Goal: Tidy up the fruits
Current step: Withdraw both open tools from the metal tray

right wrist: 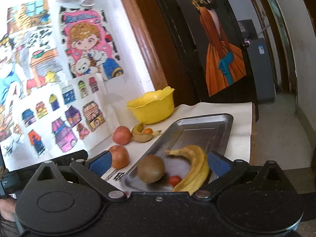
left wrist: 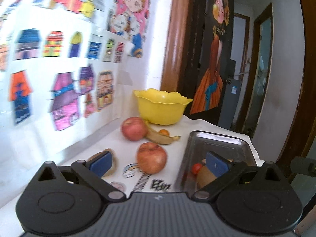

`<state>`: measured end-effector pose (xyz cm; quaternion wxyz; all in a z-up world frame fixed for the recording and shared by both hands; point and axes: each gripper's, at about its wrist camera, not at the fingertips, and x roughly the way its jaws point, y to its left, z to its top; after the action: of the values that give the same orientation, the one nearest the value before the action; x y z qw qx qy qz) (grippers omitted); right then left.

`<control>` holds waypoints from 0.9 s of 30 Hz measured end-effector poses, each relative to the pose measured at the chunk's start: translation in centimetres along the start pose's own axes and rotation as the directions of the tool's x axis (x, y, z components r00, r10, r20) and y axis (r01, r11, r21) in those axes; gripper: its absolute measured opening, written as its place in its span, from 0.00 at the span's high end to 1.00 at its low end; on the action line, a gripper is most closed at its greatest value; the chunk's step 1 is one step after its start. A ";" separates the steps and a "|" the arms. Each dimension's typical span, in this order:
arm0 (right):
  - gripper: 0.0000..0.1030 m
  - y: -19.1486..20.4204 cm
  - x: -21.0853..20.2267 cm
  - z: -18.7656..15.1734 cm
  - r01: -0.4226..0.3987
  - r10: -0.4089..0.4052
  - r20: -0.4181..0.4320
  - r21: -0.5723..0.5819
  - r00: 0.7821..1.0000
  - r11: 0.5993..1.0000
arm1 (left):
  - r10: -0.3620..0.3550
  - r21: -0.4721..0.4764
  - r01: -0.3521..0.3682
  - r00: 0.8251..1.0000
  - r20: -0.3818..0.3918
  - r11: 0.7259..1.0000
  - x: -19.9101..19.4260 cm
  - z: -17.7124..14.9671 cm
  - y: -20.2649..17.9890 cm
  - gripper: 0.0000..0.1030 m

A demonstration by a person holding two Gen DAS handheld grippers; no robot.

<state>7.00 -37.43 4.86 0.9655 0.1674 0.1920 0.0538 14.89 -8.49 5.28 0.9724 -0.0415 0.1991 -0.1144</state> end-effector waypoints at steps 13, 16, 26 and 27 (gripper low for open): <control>0.01 8.6 -3.2 -4.8 0.015 -0.020 -0.114 -0.043 0.993 0.999 | 0.053 0.006 -0.053 0.996 -0.067 0.999 -6.5 -4.2 7.1 0.00; 0.01 9.9 -3.0 -6.3 0.031 -0.032 -0.153 -0.014 0.988 0.999 | 0.027 -0.015 -0.028 0.996 -0.080 0.999 -7.0 -5.4 8.2 0.00; 0.01 12.9 0.4 -9.6 0.094 -0.104 -0.288 -0.050 0.952 0.994 | 0.043 -0.019 -0.047 0.989 -0.143 0.999 -5.8 -6.1 10.9 0.00; 0.01 13.2 0.8 -9.6 0.092 -0.105 -0.293 -0.058 0.950 0.994 | 0.050 -0.018 -0.053 0.988 -0.147 0.998 -5.6 -6.1 11.2 0.00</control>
<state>3.43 -21.99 0.76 0.9308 0.1265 0.3411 0.0340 9.78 3.46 0.39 0.9572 -0.0385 0.2724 -0.0897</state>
